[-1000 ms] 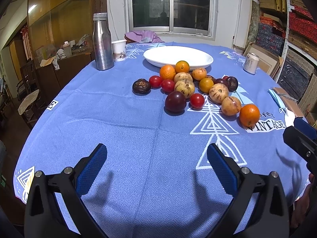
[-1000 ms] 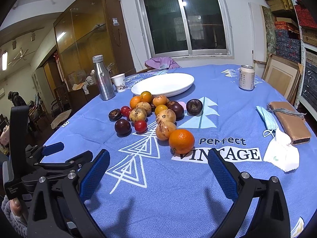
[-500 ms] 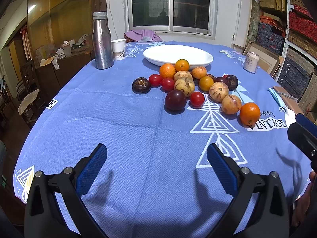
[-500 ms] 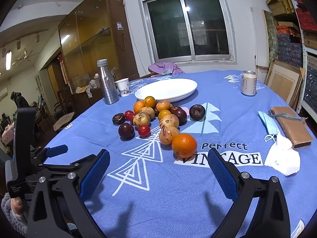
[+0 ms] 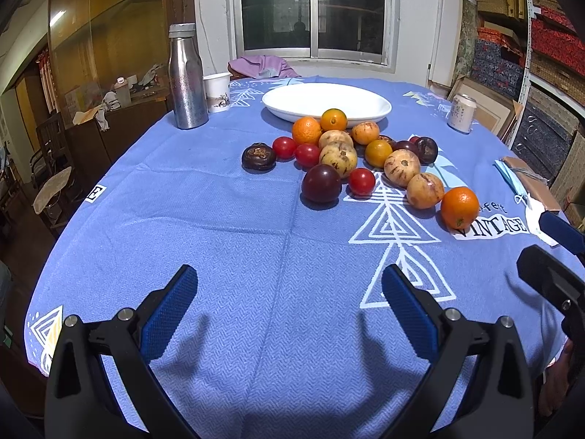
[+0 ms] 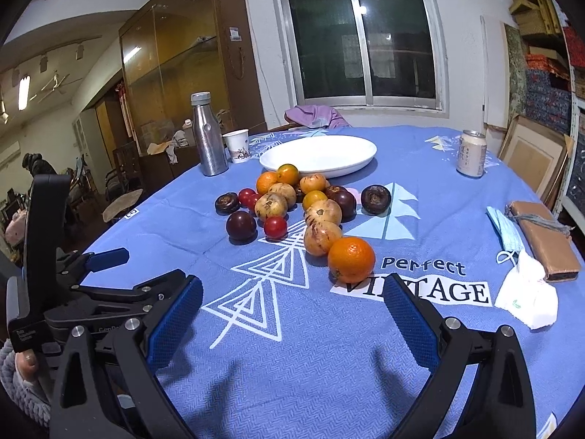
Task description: Organize fruits
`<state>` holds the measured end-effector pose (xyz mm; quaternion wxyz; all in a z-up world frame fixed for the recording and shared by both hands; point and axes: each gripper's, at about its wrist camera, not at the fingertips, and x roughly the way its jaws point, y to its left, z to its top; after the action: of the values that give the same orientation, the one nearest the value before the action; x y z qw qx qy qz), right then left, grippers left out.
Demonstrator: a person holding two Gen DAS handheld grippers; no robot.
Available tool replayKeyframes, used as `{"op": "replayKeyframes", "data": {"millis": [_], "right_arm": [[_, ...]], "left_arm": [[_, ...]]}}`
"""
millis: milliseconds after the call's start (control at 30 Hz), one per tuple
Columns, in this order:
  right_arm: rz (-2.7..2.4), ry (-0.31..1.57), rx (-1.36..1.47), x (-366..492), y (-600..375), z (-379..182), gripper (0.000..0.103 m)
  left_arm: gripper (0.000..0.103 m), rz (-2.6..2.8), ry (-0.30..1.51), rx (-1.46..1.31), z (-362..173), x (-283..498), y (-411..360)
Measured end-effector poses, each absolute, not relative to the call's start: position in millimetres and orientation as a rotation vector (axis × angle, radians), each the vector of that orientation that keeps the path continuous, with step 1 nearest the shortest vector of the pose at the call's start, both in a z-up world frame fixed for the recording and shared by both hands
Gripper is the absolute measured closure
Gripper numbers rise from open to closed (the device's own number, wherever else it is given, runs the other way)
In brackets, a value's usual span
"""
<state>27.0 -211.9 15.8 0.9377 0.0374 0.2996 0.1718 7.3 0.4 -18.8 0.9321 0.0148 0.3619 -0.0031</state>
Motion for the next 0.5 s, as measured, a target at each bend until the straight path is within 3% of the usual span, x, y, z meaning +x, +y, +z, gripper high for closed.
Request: {"op": "replayKeyframes", "data": {"millis": [500], "right_arm": [[0.332, 0.583, 0.059, 19.1, -209.6, 24.4, 0.003]], "left_arm": [[0.004, -0.008, 0.742, 0.033, -19.1, 6.5, -0.4]]}}
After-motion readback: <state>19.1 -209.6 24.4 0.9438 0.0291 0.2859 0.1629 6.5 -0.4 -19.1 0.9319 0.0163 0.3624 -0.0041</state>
